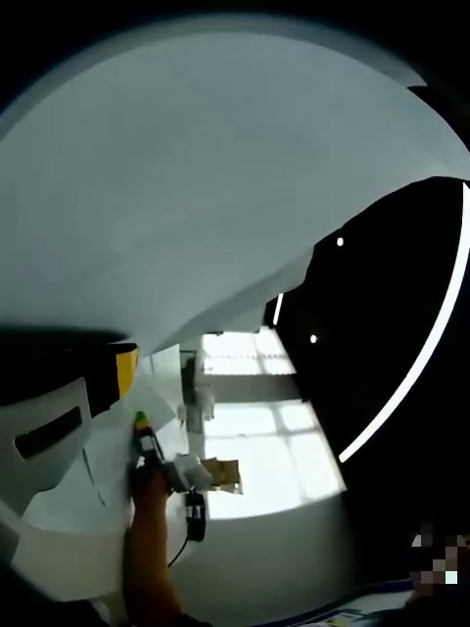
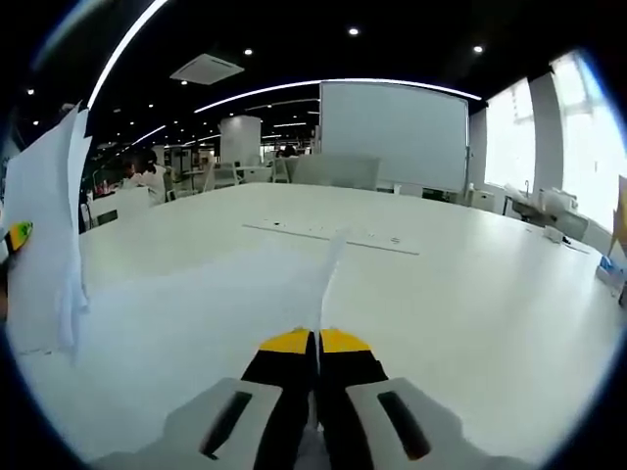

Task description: Organize the stack of printing papers by aligning and flattening the scattered papers on the table

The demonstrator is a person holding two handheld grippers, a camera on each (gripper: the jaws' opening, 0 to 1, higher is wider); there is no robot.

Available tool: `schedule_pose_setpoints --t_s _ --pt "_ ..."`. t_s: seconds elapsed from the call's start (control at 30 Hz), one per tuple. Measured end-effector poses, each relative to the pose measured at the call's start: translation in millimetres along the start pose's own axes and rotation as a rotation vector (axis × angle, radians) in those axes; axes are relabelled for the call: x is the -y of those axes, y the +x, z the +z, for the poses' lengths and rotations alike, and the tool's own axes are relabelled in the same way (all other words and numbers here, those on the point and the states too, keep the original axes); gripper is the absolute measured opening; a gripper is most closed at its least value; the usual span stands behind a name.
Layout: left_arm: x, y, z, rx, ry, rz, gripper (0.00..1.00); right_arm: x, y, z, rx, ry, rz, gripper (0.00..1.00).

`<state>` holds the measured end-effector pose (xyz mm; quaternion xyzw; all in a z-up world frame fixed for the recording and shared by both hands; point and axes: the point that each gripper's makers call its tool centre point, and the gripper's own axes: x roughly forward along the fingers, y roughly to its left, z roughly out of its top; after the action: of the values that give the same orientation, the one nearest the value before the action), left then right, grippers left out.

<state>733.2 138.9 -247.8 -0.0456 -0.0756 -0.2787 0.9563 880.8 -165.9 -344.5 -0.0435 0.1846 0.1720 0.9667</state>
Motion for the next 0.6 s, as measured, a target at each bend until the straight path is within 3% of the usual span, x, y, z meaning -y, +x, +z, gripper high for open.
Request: schedule_pose_setpoints --t_s 0.6 --pt "0.6 -0.4 -0.9 -0.005 0.0 0.0 0.1 -1.3 -5.0 4.6 0.013 -0.009 -0.005 0.0"
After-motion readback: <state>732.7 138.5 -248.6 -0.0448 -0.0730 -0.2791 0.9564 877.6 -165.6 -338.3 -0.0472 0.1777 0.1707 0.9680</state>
